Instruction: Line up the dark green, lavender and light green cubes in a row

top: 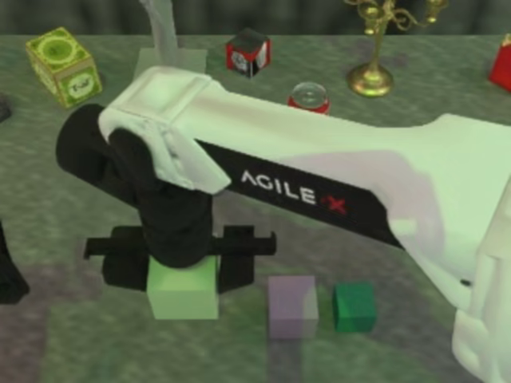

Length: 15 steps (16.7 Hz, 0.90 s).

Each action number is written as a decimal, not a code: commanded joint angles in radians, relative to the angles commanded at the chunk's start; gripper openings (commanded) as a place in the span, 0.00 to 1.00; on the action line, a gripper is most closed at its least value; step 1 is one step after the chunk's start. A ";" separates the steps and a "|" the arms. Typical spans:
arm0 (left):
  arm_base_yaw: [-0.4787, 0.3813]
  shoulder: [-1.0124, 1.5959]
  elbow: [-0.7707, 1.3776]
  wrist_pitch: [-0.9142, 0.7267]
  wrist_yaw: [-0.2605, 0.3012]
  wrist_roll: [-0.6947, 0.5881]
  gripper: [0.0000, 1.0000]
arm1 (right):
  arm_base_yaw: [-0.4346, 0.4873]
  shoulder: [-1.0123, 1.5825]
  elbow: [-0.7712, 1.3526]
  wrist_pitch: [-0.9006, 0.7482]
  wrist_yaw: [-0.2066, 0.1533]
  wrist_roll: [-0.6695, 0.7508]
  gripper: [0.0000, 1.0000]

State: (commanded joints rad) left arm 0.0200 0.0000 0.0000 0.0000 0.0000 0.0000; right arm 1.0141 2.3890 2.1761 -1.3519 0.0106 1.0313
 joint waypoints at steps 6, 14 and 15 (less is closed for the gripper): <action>0.000 0.000 0.000 0.000 0.000 0.000 1.00 | 0.001 0.028 -0.177 0.209 0.001 0.003 0.00; 0.000 0.000 0.000 0.000 0.000 0.000 1.00 | 0.003 0.035 -0.200 0.233 0.001 0.004 0.23; 0.000 0.000 0.000 0.000 0.000 0.000 1.00 | 0.003 0.035 -0.200 0.233 0.001 0.004 0.30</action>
State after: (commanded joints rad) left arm 0.0200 0.0000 0.0000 0.0000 0.0000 0.0000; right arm 1.0169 2.4236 1.9763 -1.1184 0.0120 1.0350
